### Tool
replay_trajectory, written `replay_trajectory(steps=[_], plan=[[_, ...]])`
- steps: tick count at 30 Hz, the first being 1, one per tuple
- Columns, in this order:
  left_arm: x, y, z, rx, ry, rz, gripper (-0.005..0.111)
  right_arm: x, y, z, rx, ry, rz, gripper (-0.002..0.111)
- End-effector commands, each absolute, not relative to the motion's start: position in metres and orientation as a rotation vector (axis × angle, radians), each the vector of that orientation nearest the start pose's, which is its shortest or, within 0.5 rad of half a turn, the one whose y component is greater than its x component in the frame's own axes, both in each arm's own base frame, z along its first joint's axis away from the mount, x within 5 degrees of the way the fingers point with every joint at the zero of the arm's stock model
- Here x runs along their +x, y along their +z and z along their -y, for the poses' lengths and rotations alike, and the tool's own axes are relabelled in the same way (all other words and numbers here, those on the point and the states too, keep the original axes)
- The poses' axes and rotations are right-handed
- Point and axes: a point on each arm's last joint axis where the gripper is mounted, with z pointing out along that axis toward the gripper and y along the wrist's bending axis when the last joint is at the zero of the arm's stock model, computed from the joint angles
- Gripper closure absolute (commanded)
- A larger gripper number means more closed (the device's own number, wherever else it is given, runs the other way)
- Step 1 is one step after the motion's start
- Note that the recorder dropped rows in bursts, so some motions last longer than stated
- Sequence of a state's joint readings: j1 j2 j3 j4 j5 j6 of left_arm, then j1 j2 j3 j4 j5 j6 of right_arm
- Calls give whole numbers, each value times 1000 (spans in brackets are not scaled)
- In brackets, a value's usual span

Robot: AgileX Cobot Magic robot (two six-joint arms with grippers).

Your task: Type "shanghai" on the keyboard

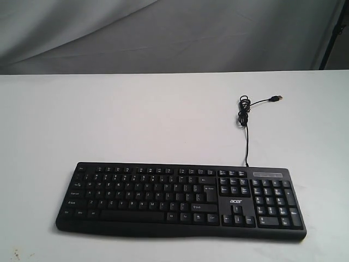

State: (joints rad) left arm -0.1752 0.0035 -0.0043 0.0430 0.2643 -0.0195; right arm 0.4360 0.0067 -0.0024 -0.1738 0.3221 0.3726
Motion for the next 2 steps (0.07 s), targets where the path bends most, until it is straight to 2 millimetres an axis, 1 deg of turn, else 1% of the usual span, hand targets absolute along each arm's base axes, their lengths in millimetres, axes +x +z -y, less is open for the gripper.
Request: replay_trajectory(steps=[1,2], plan=[[54,190,9,165,-106,-1738,107,51,184,-18,-165,396,-1812,108],[54,190,9,165,-106,-1738,107,51,184,-18,-165,396,-1812,108]])
